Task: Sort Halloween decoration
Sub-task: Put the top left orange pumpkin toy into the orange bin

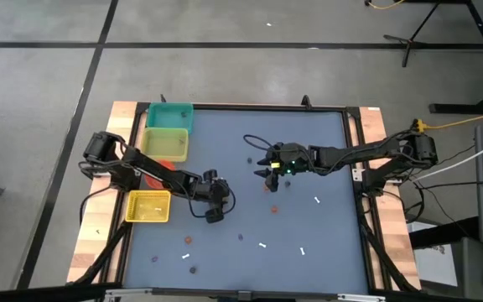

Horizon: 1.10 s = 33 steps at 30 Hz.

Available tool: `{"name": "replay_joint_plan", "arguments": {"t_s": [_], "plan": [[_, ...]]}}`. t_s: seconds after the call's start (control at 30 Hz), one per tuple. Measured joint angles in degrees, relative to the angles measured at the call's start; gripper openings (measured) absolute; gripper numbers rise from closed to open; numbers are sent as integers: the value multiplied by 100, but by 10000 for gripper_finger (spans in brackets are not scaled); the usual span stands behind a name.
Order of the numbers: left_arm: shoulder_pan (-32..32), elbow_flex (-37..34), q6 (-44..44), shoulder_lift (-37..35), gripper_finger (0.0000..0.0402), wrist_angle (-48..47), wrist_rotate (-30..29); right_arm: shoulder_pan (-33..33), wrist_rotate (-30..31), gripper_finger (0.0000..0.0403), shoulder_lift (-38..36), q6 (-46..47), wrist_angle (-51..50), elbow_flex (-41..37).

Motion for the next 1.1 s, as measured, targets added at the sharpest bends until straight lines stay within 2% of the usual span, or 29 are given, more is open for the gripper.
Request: {"name": "replay_joint_plan", "arguments": {"t_s": [0.2, 0.53, 1.1], "plan": [[0, 7, -15, 0, 192, -92, 6, 0, 2, 193, 0, 0, 2, 0], [0, 7, -13, 0, 135, -127, 37, 0, 1, 193, 0, 0, 2, 0], [0, 7, -4, 0, 98, -138, 21, 0, 2, 193, 0, 0, 2, 2]]}}
